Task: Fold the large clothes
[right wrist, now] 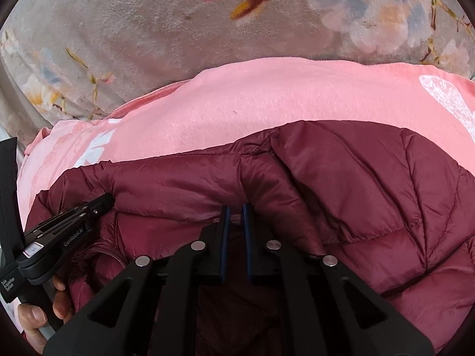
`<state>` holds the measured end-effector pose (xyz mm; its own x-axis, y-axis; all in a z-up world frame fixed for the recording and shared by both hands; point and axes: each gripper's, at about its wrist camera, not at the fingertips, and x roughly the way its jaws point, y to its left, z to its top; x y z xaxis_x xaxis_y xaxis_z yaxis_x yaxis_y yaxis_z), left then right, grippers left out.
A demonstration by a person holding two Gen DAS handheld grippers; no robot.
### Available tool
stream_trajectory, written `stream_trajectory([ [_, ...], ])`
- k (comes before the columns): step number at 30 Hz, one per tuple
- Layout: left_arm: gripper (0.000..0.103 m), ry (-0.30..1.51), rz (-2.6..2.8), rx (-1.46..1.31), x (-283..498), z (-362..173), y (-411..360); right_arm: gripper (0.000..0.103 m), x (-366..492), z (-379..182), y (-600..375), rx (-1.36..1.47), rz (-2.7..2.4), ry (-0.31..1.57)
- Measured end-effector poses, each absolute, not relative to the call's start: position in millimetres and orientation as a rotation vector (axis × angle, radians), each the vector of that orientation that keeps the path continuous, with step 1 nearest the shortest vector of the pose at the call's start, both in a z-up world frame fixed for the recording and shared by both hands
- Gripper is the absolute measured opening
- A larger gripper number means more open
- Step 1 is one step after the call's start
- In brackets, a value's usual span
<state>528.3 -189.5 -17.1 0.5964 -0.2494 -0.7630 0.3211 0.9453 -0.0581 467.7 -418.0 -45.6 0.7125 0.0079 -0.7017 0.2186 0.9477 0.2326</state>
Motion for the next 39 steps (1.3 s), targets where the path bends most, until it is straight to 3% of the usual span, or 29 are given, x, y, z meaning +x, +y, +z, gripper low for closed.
stream_trajectory([
  [17,0.006,0.87,-0.335,0.002,523.5,-8.1,-173.2,0.008,450.1,-33.6,-418.7,0.316,-0.142,0.741],
  [18,0.006,0.873,-0.324,-0.002,509.7,-0.8,-164.4,0.011,429.6,-22.9,-415.7,0.309,-0.161,0.719],
  [20,0.009,0.85,-0.361,-0.006,479.2,12.6,-147.3,0.03,375.6,-2.1,-412.5,0.314,-0.122,0.666],
  [21,0.019,0.837,-0.396,0.0,456.4,20.5,-132.5,0.041,349.2,4.3,-412.7,0.308,-0.119,0.645],
  [22,0.038,0.83,-0.416,0.006,438.6,24.8,-119.3,0.048,323.3,9.7,-413.1,0.3,-0.126,0.629],
  [24,0.064,0.815,-0.417,0.027,398.6,30.2,-85.0,0.054,258.0,16.0,-417.9,0.286,-0.16,0.619],
  [28,0.066,0.858,-0.389,0.034,334.3,22.0,-7.5,0.066,130.6,4.1,-434.6,0.352,-0.218,0.66],
  [31,0.066,0.908,-0.346,-0.024,296.8,4.4,50.4,0.067,61.7,-13.6,-438.9,0.398,-0.267,0.707],
  [39,0.066,1.051,-0.331,-0.215,236.1,-42.1,118.6,0.073,-10.5,-52.3,-429.8,0.553,-0.28,0.705],
])
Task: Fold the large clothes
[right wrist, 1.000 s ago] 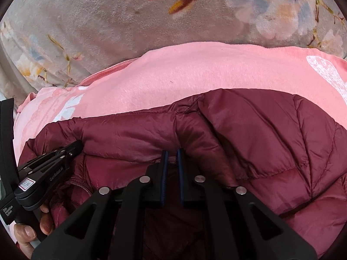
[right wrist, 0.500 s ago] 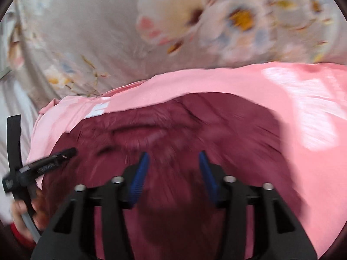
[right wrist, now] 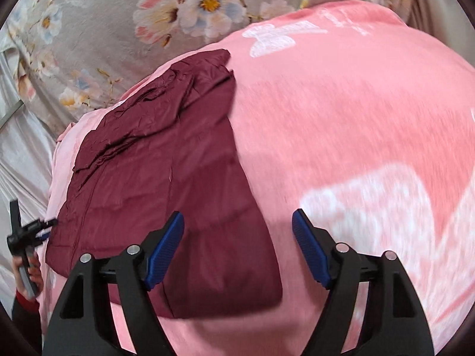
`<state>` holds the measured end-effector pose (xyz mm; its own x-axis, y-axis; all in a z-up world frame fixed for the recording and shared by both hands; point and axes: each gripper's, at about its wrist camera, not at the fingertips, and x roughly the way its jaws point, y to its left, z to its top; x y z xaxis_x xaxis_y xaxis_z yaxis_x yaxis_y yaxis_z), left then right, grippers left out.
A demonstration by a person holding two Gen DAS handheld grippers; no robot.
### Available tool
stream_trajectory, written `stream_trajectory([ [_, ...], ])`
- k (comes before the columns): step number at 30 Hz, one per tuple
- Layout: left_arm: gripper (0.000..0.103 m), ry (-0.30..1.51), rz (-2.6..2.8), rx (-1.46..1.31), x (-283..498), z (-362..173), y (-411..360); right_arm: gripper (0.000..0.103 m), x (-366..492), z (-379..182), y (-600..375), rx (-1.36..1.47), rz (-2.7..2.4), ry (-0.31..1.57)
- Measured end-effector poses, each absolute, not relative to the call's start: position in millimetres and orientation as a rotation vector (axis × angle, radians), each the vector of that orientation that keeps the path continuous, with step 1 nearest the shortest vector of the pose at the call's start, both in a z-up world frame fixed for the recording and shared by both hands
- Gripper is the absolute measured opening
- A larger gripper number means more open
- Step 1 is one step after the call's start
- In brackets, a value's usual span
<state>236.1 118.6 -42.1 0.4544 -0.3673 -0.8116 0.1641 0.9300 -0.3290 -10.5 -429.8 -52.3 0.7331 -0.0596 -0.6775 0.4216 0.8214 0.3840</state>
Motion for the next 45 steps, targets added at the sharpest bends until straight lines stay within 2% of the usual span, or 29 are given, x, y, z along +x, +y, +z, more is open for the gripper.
stream_trajectory([
  [6,0.064,1.053,-0.377,-0.243,206.6,-41.7,111.7,0.073,-16.6,-54.3,-421.2,0.597,-0.282,0.671],
  [7,0.058,1.055,-0.375,-0.234,203.4,-41.5,109.8,0.062,-17.7,-55.8,-419.2,0.616,-0.261,0.672],
  [8,0.046,1.054,-0.369,-0.212,199.7,-40.5,106.4,0.056,-18.2,-57.5,-416.2,0.631,-0.24,0.685],
  [9,0.04,1.055,-0.373,-0.193,195.5,-39.1,103.6,0.044,-20.0,-58.3,-413.4,0.634,-0.233,0.693],
  [10,0.026,1.056,-0.378,-0.191,192.1,-37.5,104.9,0.027,-22.3,-58.9,-411.3,0.643,-0.221,0.694],
  [11,0.012,1.054,-0.382,-0.195,187.7,-33.7,105.6,0.021,-26.9,-58.2,-410.0,0.67,-0.195,0.69],
  [12,0.009,1.053,-0.389,-0.198,186.1,-30.4,105.8,0.013,-31.8,-56.5,-408.9,0.681,-0.187,0.682],
  [13,0.007,1.048,-0.397,-0.209,183.5,-26.5,108.0,0.009,-38.4,-52.4,-406.8,0.682,-0.18,0.668],
  [22,0.004,1.002,-0.522,-0.247,97.6,21.0,152.7,0.005,-134.0,11.9,-367.9,0.542,-0.086,0.539],
  [26,0.003,0.944,-0.574,-0.314,33.6,57.6,193.9,0.005,-212.5,61.9,-343.0,0.449,0.022,0.357],
  [30,0.003,0.812,-0.588,-0.354,7.4,110.6,209.8,0.005,-234.9,106.2,-337.3,0.427,0.017,0.222],
  [34,0.003,0.674,-0.584,-0.307,15.6,155.1,194.1,0.005,-203.2,139.6,-343.9,0.429,-0.017,0.145],
  [37,0.004,0.652,-0.52,-0.245,52.2,162.1,168.6,0.004,-161.0,148.0,-354.1,0.409,-0.065,0.158],
  [45,0.006,0.797,-0.352,-0.134,174.4,101.8,101.4,0.005,-26.9,102.7,-398.3,0.492,-0.224,0.341],
])
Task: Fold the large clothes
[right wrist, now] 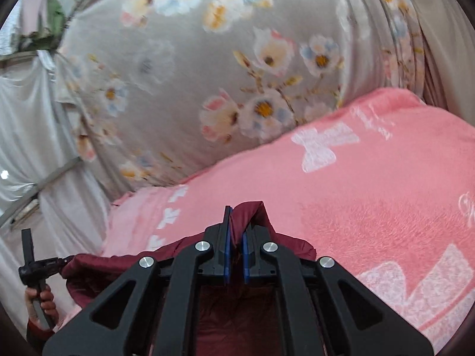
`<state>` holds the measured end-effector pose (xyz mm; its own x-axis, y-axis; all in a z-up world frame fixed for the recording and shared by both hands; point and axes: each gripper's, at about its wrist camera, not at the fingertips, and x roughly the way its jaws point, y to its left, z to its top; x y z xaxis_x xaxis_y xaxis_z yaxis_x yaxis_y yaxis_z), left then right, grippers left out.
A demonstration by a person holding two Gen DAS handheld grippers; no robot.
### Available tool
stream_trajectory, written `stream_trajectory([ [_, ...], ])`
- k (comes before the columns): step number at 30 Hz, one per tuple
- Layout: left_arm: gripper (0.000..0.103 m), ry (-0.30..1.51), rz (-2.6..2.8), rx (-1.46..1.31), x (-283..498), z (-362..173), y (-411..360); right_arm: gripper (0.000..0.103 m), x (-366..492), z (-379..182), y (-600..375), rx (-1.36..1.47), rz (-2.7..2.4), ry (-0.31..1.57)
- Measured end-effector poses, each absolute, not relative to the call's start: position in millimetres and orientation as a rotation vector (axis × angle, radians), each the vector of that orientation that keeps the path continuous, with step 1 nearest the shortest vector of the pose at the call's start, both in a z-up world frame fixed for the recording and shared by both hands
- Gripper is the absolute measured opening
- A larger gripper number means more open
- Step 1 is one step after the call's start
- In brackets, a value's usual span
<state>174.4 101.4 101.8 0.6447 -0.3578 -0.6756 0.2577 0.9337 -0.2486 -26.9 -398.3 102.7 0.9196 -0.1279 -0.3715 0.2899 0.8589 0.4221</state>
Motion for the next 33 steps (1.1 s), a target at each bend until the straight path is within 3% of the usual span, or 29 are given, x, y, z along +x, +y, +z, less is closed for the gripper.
stream_trajectory([
  [4,0.008,0.861,-0.28,-0.059,212.5,58.0,75.2,0.005,25.2,68.4,-407.4,0.507,-0.285,0.434],
  [7,0.017,0.894,-0.254,-0.011,234.5,29.8,61.6,0.006,45.2,50.0,-411.9,0.506,-0.324,0.479],
  [12,0.018,0.908,-0.287,-0.138,246.5,21.5,75.2,0.011,46.1,46.5,-415.8,0.54,-0.331,0.457],
  [14,0.018,0.883,-0.31,-0.187,242.7,29.8,85.5,0.02,38.8,50.0,-414.6,0.542,-0.327,0.439],
  [16,0.018,0.871,-0.33,-0.199,240.1,38.9,89.3,0.041,28.5,53.4,-411.0,0.531,-0.338,0.417],
  [18,0.018,0.859,-0.347,-0.22,238.2,47.1,93.5,0.055,17.5,55.0,-408.0,0.515,-0.338,0.394],
  [19,0.019,0.85,-0.36,-0.236,236.8,51.2,96.1,0.056,14.8,55.7,-406.7,0.512,-0.337,0.391],
  [22,0.029,0.826,-0.39,-0.272,233.6,59.6,101.3,0.056,10.8,52.0,-404.4,0.504,-0.337,0.41],
  [25,0.068,0.701,-0.28,-0.231,222.4,77.2,105.2,0.058,14.8,46.8,-401.4,0.493,-0.33,0.443],
  [26,0.073,0.647,-0.249,-0.205,217.5,83.7,105.6,0.058,16.8,45.5,-400.9,0.492,-0.329,0.452],
  [28,0.074,0.617,-0.228,-0.144,216.7,90.4,101.7,0.065,23.7,40.8,-402.5,0.508,-0.326,0.477],
  [33,0.074,0.782,-0.27,-0.07,246.6,62.0,81.8,0.065,56.1,22.2,-416.9,0.575,-0.338,0.574],
])
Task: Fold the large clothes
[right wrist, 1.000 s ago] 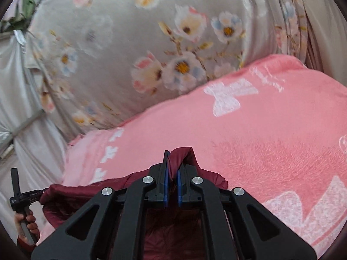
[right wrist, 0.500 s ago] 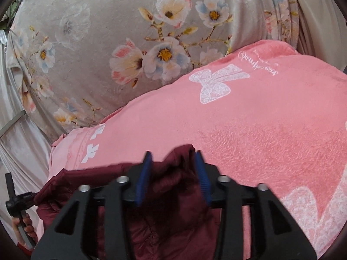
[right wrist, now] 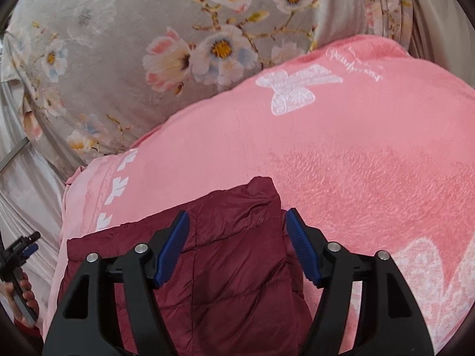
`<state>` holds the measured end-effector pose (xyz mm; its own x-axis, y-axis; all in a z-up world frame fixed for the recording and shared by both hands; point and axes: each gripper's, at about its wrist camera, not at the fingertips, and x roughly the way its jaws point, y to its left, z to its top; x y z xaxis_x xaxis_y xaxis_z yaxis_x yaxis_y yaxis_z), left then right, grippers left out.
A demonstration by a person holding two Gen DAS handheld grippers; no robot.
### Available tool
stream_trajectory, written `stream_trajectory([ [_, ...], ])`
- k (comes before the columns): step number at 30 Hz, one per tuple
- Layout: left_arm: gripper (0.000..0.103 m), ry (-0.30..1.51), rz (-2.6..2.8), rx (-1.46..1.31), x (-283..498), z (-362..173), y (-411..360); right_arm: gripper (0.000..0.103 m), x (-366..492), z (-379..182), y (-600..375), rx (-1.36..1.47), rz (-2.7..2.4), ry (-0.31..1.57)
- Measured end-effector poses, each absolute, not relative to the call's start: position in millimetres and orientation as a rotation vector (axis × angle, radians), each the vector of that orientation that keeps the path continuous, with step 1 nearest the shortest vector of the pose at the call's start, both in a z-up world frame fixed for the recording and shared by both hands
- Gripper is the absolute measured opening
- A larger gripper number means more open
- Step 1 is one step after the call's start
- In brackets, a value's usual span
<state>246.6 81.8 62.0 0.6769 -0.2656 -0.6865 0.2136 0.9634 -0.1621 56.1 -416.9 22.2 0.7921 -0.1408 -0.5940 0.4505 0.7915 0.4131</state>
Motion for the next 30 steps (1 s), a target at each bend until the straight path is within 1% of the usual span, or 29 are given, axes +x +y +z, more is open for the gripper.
stream_trajectory([
  [5,0.073,0.925,-0.264,-0.014,274.5,12.2,60.6,0.065,89.9,4.7,-422.2,0.568,-0.366,0.682],
  [6,0.065,0.942,-0.268,-0.013,277.4,5.4,58.0,0.061,93.9,2.0,-421.1,0.555,-0.359,0.702],
  [7,0.05,0.956,-0.276,-0.015,279.3,-0.3,56.5,0.046,98.1,-0.9,-418.5,0.53,-0.357,0.729],
  [8,0.033,0.973,-0.284,-0.016,280.7,-5.2,54.4,0.036,100.6,-2.8,-415.1,0.499,-0.362,0.751],
  [9,0.028,0.99,-0.288,-0.025,282.0,-10.1,53.1,0.016,101.4,-3.3,-411.8,0.471,-0.363,0.763],
  [10,0.017,0.994,-0.29,-0.035,282.1,-11.9,53.2,0.005,98.4,-0.7,-410.5,0.471,-0.351,0.748],
  [11,0.009,0.984,-0.296,-0.041,280.3,-10.2,55.0,0.005,89.6,6.6,-409.8,0.488,-0.334,0.706],
  [13,0.006,0.958,-0.306,-0.051,275.2,-1.5,58.8,0.003,73.5,24.8,-408.1,0.486,-0.337,0.632],
  [16,0.005,0.913,-0.294,-0.059,270.2,11.8,66.6,0.003,51.8,47.9,-408.2,0.459,-0.378,0.546],
  [18,0.005,0.925,-0.28,-0.037,273.8,6.2,64.8,0.003,52.6,40.1,-414.8,0.443,-0.42,0.58],
  [21,0.005,0.966,-0.259,0.006,280.3,-18.5,56.5,0.003,63.3,3.7,-426.8,0.461,-0.455,0.685],
  [24,0.006,0.954,-0.242,0.041,278.4,-31.1,51.6,0.003,71.8,-29.7,-424.2,0.429,-0.475,0.752],
  [29,0.009,0.92,-0.198,0.104,275.4,-39.4,44.0,0.004,87.0,-35.0,-409.9,0.291,-0.513,0.789],
  [30,0.012,0.916,-0.187,0.111,275.7,-39.4,43.7,0.005,86.4,-33.3,-409.6,0.291,-0.518,0.789],
])
